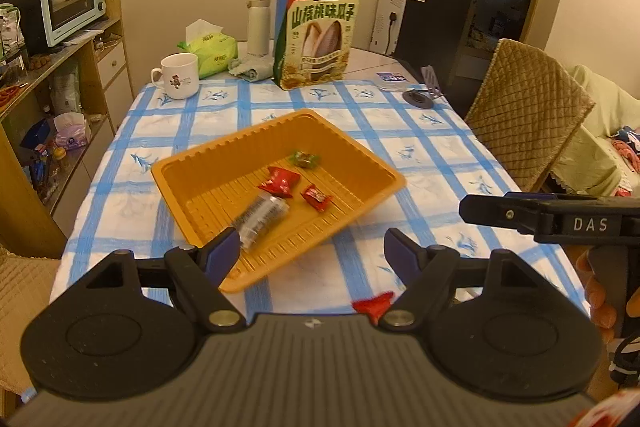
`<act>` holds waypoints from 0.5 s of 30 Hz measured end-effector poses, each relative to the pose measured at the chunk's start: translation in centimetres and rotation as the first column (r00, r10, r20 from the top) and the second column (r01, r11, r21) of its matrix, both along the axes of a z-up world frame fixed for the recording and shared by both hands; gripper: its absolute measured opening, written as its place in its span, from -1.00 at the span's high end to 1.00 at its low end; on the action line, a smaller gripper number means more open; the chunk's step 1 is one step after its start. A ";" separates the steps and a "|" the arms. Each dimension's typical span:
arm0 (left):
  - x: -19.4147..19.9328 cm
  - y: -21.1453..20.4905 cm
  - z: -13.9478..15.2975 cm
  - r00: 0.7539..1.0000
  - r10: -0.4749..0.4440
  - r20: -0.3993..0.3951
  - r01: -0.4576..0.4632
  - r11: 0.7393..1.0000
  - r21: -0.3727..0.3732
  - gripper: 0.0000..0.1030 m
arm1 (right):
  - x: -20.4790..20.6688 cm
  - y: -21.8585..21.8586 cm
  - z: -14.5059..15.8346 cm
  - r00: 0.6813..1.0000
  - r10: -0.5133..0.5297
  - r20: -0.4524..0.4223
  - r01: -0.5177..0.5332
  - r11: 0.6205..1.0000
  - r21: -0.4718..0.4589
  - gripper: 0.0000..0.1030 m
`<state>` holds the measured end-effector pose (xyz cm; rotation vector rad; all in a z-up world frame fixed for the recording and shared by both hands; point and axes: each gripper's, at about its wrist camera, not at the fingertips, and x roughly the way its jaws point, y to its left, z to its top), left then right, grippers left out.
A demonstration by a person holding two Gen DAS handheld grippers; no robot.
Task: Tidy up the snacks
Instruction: 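Withdraw both tools from the tray toward the remaining snacks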
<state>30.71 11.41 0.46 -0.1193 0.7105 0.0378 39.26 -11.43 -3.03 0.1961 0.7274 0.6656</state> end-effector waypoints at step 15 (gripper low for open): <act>-7.5 -5.0 -1.0 0.999 -0.007 -0.039 0.007 1.000 -0.005 -0.53 | -7.6 -5.3 -1.2 0.999 0.027 -0.041 -0.029 0.998 -0.051 -0.76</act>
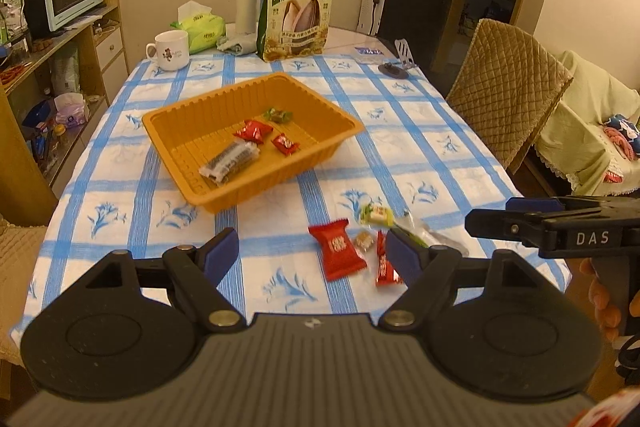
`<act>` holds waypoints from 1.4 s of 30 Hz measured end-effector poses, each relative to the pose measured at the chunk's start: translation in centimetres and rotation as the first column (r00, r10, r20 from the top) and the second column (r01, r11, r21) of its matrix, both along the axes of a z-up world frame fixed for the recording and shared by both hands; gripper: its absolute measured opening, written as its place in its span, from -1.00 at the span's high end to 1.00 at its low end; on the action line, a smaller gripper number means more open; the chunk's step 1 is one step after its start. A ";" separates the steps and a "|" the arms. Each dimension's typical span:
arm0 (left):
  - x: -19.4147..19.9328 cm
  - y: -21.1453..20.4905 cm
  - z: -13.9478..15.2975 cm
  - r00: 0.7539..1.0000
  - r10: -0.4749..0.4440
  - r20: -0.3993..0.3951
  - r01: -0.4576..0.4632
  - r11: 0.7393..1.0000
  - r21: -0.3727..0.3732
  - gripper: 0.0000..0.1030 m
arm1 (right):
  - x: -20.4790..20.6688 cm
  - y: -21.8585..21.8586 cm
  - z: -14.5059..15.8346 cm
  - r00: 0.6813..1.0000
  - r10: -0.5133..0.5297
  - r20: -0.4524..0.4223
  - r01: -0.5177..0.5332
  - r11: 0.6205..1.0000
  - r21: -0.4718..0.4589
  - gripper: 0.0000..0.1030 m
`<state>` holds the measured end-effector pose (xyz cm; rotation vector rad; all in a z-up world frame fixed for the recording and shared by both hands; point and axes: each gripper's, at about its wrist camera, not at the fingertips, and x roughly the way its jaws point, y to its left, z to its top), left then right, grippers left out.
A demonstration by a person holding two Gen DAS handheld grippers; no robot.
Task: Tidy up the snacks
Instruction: 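Withdraw both tools from the tray toward the remaining snacks, then reach the right tool to the clear plastic pouch and grasp it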
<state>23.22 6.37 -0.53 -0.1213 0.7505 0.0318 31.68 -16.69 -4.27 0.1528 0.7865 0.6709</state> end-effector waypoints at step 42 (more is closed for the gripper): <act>3.4 -2.3 -9.2 0.983 -0.045 -0.178 0.052 0.998 0.034 -0.51 | 1.8 -1.2 -8.8 0.990 0.125 0.059 -0.101 0.949 -0.300 -0.24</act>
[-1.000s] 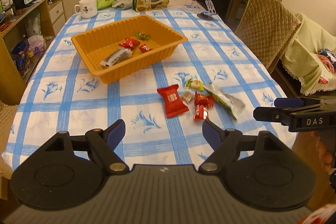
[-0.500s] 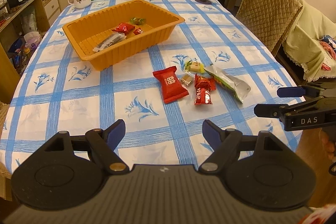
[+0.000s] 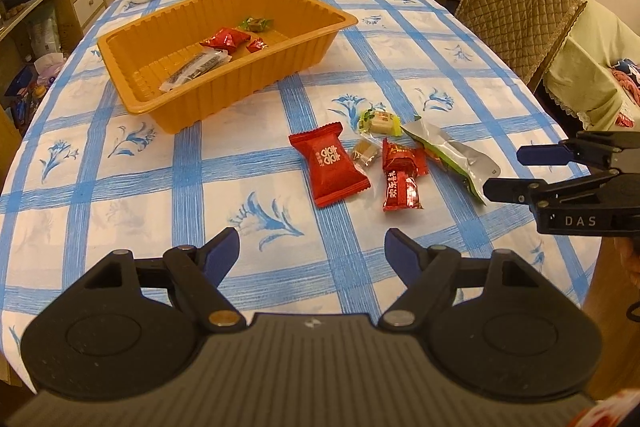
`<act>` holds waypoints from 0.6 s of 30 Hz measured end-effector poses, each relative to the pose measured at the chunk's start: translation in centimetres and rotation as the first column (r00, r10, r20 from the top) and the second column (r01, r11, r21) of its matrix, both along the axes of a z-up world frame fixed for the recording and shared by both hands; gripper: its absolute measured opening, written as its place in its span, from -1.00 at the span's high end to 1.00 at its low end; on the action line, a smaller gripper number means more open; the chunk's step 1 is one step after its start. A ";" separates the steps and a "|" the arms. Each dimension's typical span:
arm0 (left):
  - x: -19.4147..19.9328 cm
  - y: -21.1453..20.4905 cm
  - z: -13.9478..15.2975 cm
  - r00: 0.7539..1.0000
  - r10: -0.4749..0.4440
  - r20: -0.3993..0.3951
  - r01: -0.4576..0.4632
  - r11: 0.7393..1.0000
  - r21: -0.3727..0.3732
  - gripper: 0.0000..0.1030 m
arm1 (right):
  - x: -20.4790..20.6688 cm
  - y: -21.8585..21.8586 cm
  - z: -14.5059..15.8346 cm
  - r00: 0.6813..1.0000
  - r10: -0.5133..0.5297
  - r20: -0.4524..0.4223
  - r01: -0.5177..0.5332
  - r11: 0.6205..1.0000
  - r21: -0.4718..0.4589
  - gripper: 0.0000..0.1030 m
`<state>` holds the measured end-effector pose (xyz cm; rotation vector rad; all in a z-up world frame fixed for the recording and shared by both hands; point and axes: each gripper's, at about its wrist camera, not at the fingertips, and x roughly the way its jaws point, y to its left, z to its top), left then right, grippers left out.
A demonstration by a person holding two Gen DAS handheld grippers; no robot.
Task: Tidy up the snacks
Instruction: 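Reach the right tool to the clear plastic pouch and grasp it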
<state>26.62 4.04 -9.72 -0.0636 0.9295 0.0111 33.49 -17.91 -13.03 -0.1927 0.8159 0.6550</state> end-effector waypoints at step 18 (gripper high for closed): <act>3.7 -0.2 -1.2 1.000 -0.011 -0.018 0.011 1.000 0.007 -0.48 | 4.3 3.8 -2.6 0.993 0.118 0.020 -0.116 0.990 -0.080 0.14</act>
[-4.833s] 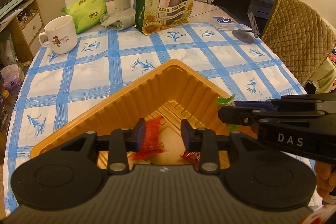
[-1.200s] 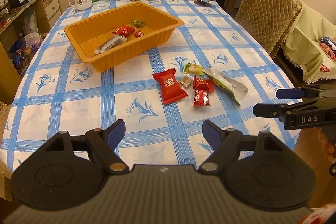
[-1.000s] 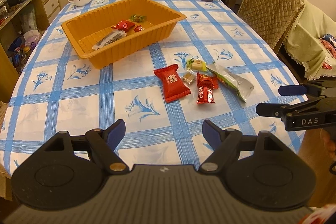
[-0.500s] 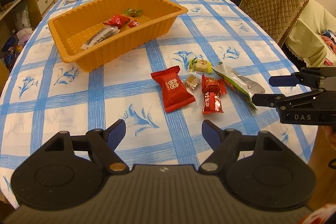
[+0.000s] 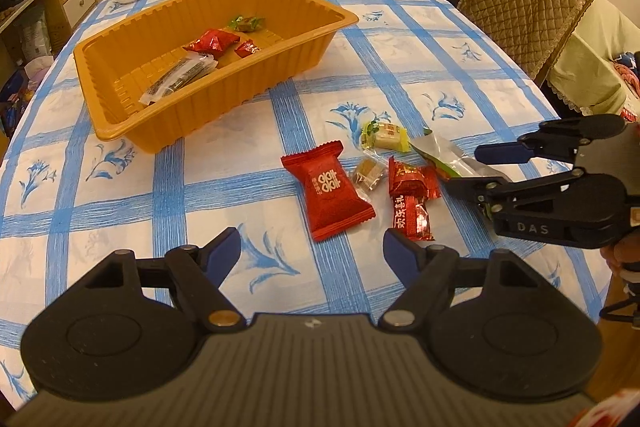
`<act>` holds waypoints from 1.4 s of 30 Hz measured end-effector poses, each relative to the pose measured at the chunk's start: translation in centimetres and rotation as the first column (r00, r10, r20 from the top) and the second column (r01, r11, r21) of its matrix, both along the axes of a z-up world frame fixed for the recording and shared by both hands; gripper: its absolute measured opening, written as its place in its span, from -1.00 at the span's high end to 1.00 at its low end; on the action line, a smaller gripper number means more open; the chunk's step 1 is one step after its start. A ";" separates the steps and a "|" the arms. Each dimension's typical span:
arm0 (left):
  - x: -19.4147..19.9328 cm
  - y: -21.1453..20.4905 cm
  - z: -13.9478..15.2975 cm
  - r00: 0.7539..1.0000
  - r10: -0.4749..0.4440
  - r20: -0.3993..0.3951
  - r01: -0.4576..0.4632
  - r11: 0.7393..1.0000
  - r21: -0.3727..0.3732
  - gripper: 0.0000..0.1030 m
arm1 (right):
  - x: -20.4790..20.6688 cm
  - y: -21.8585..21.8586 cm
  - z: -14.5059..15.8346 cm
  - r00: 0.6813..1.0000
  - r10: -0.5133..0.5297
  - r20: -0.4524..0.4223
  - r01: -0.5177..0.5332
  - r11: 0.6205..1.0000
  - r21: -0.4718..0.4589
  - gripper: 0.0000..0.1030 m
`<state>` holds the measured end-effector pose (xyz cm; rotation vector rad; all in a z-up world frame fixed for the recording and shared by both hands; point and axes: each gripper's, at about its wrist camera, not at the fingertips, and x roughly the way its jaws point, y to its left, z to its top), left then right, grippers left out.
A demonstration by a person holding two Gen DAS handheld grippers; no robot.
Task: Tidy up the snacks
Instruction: 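Reach the right tool to the clear plastic pouch and grasp it, then grasp the dark red candy bag with the left tool while the right tool holds the pouch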
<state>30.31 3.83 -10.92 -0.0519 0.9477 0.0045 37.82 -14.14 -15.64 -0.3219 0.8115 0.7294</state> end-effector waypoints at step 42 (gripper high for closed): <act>5.0 -6.3 -3.5 0.986 -0.155 -0.069 0.154 0.988 -0.018 0.54 | -3.2 -10.3 3.0 0.969 -0.241 -0.046 0.245 0.964 0.102 0.42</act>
